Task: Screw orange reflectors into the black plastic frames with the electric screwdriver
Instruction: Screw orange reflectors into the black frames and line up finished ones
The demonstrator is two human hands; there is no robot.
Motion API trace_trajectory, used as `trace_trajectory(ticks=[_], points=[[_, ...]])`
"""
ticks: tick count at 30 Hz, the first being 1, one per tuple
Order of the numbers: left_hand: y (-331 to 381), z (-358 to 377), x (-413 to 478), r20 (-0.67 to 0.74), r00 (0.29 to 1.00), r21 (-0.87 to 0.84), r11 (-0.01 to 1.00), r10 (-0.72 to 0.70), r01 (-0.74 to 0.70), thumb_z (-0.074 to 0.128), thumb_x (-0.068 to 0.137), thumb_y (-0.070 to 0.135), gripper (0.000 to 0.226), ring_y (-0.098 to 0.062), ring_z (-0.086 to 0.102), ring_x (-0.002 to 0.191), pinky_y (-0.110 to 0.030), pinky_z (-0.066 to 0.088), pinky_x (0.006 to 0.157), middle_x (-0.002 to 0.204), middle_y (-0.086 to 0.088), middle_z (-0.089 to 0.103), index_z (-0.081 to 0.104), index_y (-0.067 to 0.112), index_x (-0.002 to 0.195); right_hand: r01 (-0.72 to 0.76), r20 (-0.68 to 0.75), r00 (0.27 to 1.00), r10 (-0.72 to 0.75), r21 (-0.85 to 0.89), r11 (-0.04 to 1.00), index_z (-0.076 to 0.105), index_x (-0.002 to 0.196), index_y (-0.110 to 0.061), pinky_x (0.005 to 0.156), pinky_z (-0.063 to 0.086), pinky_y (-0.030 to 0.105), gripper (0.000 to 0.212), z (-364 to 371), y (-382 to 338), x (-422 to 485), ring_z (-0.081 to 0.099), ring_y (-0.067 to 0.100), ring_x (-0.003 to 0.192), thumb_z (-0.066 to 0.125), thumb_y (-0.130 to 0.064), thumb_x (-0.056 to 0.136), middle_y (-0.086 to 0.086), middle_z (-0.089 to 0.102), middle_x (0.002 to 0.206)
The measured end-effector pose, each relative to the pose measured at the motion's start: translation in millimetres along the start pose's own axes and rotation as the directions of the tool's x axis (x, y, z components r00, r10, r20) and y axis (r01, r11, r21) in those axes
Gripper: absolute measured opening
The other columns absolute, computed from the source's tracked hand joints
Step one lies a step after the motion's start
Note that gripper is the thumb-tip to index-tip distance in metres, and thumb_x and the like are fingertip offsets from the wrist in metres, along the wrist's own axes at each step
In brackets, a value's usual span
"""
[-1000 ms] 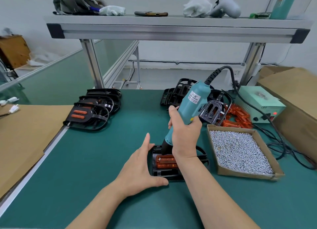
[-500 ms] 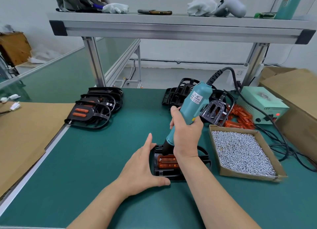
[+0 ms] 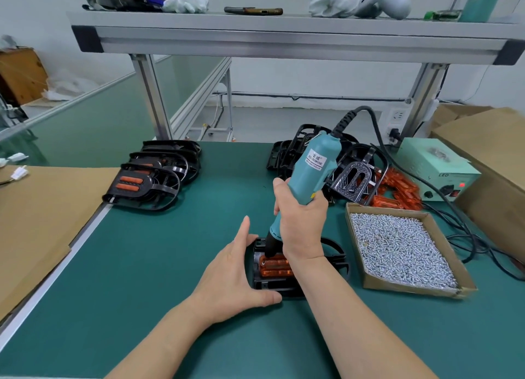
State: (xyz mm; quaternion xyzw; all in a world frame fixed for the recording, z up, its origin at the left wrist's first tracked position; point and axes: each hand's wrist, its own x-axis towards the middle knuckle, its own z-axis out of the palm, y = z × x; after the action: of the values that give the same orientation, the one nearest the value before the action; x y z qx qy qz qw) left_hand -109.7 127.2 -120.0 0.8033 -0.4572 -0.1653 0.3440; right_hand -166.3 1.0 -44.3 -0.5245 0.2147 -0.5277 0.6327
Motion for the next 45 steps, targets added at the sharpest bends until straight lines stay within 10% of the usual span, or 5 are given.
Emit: trace_trajectory(ticks=[21,28,45], points=[[-1.6,0.8,-4.1,-0.014,1.000,0.004,1.000,-0.002,0.002,0.079,0.049,0.072,0.141,0.008,0.037,0.133,-0.020,0.034,0.104,0.145,0.038,0.031,-0.019,0.050,0.149,-0.013,-0.147,0.989,0.033,0.134,0.991,0.055,0.087,-0.019,0.051,0.046,0.022,0.032,-26.0,-34.4,26.3,0.052,0.009,0.050,0.073,-0.045,0.083,-0.006,0.055,0.056],[-3.8,1.1,-4.0,-0.018,1.000,0.006,1.000,-0.001,0.001,0.078,0.047,0.077,0.142,0.007,0.037,0.134,-0.022,0.035,0.105,0.147,0.036,0.031,-0.022,0.057,0.145,-0.251,-0.376,0.846,0.378,0.345,0.905,0.053,0.115,-0.014,0.056,0.055,0.024,0.037,-78.8,-28.9,65.1,0.064,0.006,0.053,0.052,-0.049,0.101,-0.005,0.064,0.062],[-4.1,1.5,-3.9,-0.017,1.000,0.019,1.000,0.004,-0.003,0.077,0.046,0.078,0.141,0.008,0.038,0.132,-0.022,0.035,0.101,0.134,0.053,0.022,-0.022,0.061,0.144,-0.427,-0.531,0.669,0.521,0.299,0.853,0.049,0.117,-0.021,0.067,0.048,0.029,0.024,-142.3,-4.5,83.8,0.060,0.016,0.086,0.049,-0.040,0.103,0.002,0.060,0.101]])
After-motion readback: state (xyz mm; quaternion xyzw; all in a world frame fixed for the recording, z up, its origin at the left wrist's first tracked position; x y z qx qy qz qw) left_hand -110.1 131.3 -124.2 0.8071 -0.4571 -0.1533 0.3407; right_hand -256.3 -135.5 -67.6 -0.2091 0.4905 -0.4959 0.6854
